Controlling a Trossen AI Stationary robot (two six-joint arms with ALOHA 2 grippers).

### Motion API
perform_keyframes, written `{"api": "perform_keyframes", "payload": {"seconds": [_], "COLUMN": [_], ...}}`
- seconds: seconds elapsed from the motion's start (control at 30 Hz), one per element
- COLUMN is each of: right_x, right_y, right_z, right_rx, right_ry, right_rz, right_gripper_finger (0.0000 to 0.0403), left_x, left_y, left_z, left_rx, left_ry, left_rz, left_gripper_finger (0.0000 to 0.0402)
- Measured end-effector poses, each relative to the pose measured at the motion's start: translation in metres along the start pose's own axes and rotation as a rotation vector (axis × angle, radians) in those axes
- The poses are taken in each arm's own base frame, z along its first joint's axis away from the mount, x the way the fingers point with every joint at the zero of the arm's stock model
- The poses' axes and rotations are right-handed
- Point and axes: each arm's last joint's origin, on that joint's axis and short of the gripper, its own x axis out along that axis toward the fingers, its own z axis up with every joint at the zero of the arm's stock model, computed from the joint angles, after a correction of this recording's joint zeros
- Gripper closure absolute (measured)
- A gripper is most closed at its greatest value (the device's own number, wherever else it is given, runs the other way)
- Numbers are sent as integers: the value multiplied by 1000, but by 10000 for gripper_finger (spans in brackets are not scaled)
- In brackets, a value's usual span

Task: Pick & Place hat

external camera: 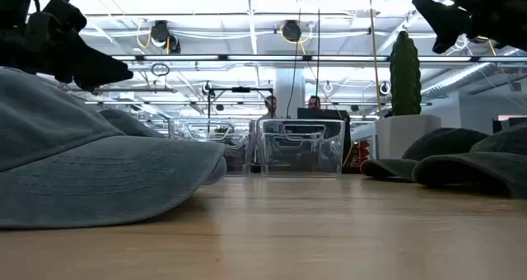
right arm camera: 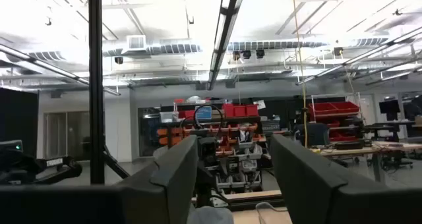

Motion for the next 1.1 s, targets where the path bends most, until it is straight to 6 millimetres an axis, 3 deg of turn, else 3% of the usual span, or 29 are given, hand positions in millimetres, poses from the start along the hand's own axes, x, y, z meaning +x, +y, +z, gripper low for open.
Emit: {"api": "perform_keyframes", "payload": {"seconds": [0.37, 0.57, 1.1], "right_x": [0, 0, 0], "right_y": [0, 0, 0], "right_z": [-6, -5, -5], "right_rx": [-7, -107, 21], "right_ry": [61, 53, 53], "right_rz": [1, 3, 0], "right_gripper_finger": [222, 222, 222], "left_x": [0, 0, 0], "left_y": [0, 0, 0], "left_z": [0, 0, 0], "left_rx": [0, 0, 0], "left_ry": [-1, -1, -1], "left_rz": [-1, 0, 0], "left_gripper_finger": [210, 210, 210]}}
